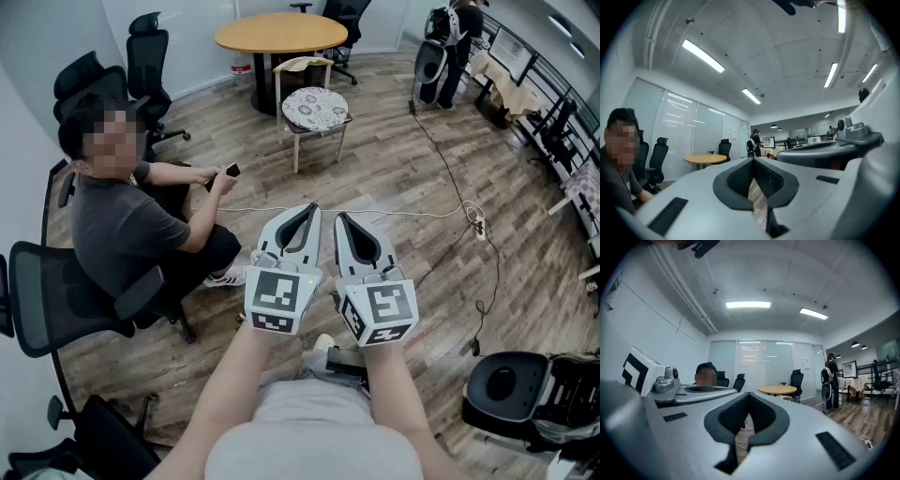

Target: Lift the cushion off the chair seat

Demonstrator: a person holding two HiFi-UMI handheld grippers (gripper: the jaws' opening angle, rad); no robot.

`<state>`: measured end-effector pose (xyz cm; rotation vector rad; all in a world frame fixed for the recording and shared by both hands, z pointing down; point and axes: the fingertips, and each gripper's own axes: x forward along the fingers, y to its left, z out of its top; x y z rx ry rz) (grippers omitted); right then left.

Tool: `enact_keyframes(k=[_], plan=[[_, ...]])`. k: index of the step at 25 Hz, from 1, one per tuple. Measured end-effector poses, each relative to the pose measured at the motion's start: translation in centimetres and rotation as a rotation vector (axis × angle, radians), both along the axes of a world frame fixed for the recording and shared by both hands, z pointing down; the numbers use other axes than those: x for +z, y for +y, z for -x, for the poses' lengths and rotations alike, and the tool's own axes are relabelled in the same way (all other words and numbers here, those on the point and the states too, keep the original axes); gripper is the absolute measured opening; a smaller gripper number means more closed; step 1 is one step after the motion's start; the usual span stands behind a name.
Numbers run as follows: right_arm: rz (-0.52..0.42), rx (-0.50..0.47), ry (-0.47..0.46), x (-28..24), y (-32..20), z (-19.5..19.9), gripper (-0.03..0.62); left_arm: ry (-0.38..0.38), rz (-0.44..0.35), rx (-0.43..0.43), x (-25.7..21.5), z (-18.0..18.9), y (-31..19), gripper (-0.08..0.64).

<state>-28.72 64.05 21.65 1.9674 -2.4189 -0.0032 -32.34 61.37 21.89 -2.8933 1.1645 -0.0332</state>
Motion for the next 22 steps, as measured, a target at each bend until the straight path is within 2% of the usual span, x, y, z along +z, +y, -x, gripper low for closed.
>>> enact_keyframes(k=[7,10,17,22], plan=[[0.005,-0.013,-0.006,0.5,-2.0,-5.3,0.025,-0.001,0.009,-0.007,0.6,-5.6,-1.9,0.003],[-0.001,-0.024,-0.039,0.9,-2.7,-7.6,0.024,0.004,0.015,-0.013,1.0,-7.8,-2.6,0.003],[0.018,-0.06,-0.067,2.1,-4.9,-10.8,0.025,-0.009,0.026,-0.042,2.0,-10.6,-4.5,0.003],[0.027,-0.089,-0.063,2.8,-6.5,-11.6,0.025,-0.019,0.024,-0.049,2.5,-11.8,-6.1,0.003]])
